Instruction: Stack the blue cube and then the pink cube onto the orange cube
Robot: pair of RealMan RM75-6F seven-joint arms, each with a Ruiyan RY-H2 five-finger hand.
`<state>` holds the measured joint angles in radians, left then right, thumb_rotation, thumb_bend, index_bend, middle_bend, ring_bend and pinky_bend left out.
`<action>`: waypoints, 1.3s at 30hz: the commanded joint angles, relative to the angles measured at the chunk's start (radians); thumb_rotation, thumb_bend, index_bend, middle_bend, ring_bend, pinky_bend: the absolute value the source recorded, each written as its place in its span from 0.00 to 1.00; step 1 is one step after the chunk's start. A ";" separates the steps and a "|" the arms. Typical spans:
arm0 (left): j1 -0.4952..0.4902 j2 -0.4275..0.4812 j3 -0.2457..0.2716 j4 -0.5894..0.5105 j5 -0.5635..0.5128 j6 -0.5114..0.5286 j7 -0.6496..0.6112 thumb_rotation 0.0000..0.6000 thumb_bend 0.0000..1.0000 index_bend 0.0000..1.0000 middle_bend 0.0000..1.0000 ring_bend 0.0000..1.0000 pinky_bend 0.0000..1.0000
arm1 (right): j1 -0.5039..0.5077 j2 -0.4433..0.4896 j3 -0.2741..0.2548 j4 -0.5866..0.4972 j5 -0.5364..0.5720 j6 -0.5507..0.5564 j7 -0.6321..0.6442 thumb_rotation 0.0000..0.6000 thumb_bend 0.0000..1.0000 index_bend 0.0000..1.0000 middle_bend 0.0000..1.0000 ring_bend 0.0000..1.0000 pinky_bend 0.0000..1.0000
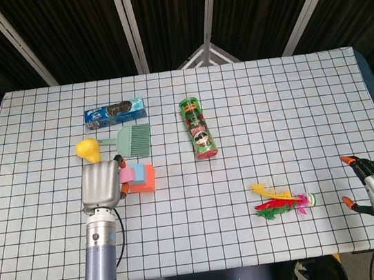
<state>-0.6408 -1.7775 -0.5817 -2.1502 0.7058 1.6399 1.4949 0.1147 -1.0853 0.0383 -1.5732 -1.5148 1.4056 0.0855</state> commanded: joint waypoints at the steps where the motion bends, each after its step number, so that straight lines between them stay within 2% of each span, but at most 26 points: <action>1: -0.051 -0.001 -0.033 0.069 -0.047 0.007 0.019 1.00 0.38 0.46 0.93 0.69 0.85 | 0.001 -0.002 0.001 0.002 0.004 -0.004 0.000 1.00 0.30 0.18 0.20 0.22 0.24; 5: -0.089 0.007 -0.050 0.119 -0.083 0.006 0.017 1.00 0.38 0.46 0.93 0.69 0.85 | 0.005 -0.003 0.000 0.002 0.007 -0.014 -0.006 1.00 0.30 0.18 0.20 0.22 0.24; 12: -0.136 0.020 -0.040 0.187 -0.117 0.004 0.007 1.00 0.38 0.46 0.93 0.69 0.85 | 0.009 -0.003 0.000 -0.002 0.014 -0.025 -0.013 1.00 0.30 0.18 0.20 0.22 0.24; 20: -0.169 0.026 0.003 0.245 -0.154 -0.045 -0.049 1.00 0.39 0.46 0.93 0.69 0.85 | 0.009 -0.002 0.001 -0.005 0.022 -0.028 -0.018 1.00 0.30 0.18 0.20 0.22 0.24; 39: -0.222 0.043 0.095 0.194 -0.176 -0.023 -0.101 1.00 0.39 0.48 0.93 0.69 0.85 | 0.006 0.003 0.002 -0.007 0.021 -0.020 -0.008 1.00 0.30 0.18 0.20 0.22 0.24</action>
<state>-0.8611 -1.7368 -0.4897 -1.9520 0.5338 1.6140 1.3957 0.1205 -1.0820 0.0409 -1.5803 -1.4940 1.3861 0.0772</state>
